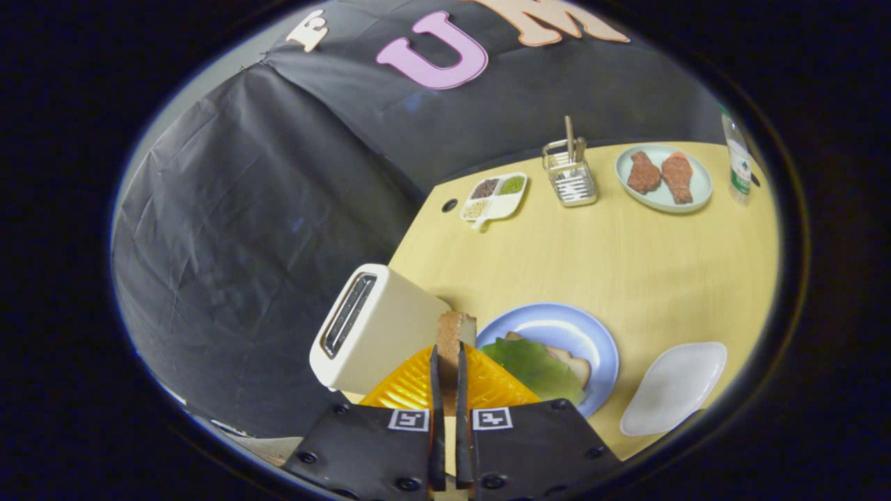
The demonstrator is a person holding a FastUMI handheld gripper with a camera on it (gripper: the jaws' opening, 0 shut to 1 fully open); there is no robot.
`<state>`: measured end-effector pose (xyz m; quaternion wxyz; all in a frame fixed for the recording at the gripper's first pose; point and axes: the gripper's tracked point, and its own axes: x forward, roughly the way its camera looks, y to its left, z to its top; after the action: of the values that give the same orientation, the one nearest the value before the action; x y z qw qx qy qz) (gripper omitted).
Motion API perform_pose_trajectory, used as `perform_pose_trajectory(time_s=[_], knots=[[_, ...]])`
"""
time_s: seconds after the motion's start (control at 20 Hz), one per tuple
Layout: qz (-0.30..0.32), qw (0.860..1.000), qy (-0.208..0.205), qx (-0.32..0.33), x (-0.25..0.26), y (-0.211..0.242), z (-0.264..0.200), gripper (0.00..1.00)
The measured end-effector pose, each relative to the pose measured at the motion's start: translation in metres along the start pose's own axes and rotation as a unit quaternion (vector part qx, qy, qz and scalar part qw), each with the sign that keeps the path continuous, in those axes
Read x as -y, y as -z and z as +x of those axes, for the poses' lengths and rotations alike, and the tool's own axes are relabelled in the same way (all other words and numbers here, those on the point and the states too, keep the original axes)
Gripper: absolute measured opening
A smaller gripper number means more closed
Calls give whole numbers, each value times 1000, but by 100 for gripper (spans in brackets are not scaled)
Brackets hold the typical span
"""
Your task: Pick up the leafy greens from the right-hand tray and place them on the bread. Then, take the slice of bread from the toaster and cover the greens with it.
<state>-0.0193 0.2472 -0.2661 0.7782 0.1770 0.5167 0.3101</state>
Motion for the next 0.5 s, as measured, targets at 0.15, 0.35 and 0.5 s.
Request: perform_pose_trajectory(time_s=[0.15,0.35,0.5], knots=[[9,1000,11,-10,18,11,3,9],[28,999,23,-14,38,16,2,9],[31,999,42,-15,60,20,0,9]])
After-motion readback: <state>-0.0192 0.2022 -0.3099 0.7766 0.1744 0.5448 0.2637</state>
